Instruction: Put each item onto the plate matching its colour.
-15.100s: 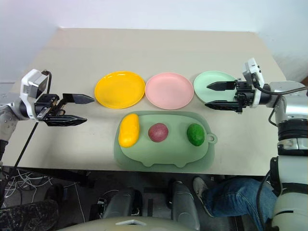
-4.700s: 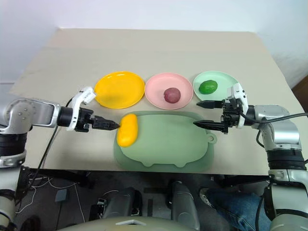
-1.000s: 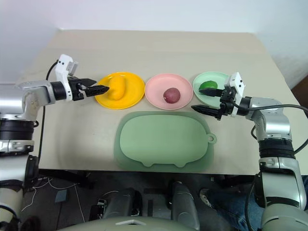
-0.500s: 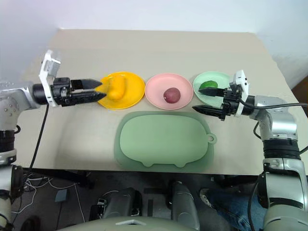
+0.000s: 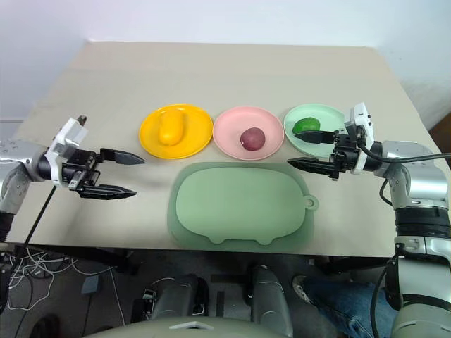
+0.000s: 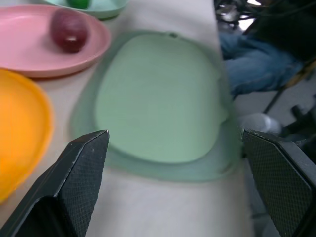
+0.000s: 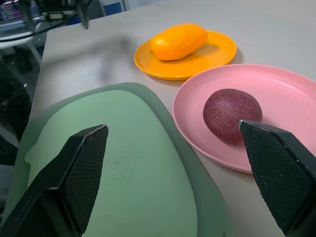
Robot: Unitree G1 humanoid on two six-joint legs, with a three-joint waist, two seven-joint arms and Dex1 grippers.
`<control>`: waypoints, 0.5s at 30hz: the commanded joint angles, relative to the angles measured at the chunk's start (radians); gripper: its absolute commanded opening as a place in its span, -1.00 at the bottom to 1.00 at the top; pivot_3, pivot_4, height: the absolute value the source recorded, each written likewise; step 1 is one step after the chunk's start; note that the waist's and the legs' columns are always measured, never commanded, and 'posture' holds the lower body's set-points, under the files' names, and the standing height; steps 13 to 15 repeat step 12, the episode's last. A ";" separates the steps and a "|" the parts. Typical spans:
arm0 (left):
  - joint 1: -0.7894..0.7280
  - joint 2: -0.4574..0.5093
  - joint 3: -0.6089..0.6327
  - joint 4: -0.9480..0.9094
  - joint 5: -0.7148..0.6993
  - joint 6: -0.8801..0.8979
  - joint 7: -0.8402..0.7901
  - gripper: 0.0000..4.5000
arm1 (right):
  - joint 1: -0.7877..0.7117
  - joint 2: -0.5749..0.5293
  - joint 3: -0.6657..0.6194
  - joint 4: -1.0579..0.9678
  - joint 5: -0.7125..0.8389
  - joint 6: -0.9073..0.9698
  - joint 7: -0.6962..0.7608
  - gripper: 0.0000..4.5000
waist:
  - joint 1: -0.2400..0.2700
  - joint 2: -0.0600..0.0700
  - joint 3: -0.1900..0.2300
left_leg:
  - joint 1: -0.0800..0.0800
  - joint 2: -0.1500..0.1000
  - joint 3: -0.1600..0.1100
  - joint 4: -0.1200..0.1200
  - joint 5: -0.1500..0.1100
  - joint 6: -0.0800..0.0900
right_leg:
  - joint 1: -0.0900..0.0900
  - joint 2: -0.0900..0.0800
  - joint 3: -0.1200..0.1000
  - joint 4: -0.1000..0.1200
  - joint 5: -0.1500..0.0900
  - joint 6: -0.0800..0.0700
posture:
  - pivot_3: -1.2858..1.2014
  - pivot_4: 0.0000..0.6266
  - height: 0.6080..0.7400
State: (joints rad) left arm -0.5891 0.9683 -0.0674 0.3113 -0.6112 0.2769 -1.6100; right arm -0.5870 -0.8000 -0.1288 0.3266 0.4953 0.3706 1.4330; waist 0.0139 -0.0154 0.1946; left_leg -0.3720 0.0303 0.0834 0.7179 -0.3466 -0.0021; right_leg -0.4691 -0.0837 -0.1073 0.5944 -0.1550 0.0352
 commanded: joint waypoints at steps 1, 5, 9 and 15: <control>-0.071 0.039 -0.010 0.047 -0.037 -0.052 -0.004 0.99 | -0.051 -0.001 -0.001 -0.015 0.011 0.005 0.010 1.00 | -0.001 0.000 0.000 | 0.000 0.000 0.000 0.000 0.000 0.000 | 0.000 0.000 0.000 0.000 0.000 0.000 | 0.03 -0.52 1.00; -0.077 0.036 0.001 0.062 -0.033 -0.059 -0.004 0.99 | -0.068 0.012 0.015 0.010 -0.002 -0.014 0.022 1.00 | -0.003 0.000 0.000 | 0.000 0.000 0.000 -0.001 0.000 0.000 | 0.000 0.001 0.000 0.001 0.000 0.000 | 0.03 -0.52 1.00; -0.020 0.027 0.066 -0.019 -0.040 -0.004 0.008 0.99 | -0.085 0.026 0.023 0.045 -0.009 -0.026 0.024 1.00 | -0.004 0.000 0.000 | 0.000 0.001 0.001 -0.001 0.000 0.000 | 0.000 0.001 0.000 0.001 0.000 0.000 | 0.03 -0.52 1.00; 0.018 0.036 0.088 -0.059 -0.066 0.043 -0.002 0.99 | -0.086 0.038 0.030 0.056 -0.015 -0.033 0.025 1.00 | -0.004 0.000 0.000 | 0.000 0.001 0.000 -0.001 0.000 0.000 | 0.000 0.001 0.000 0.001 0.000 0.000 | 0.03 -0.52 1.00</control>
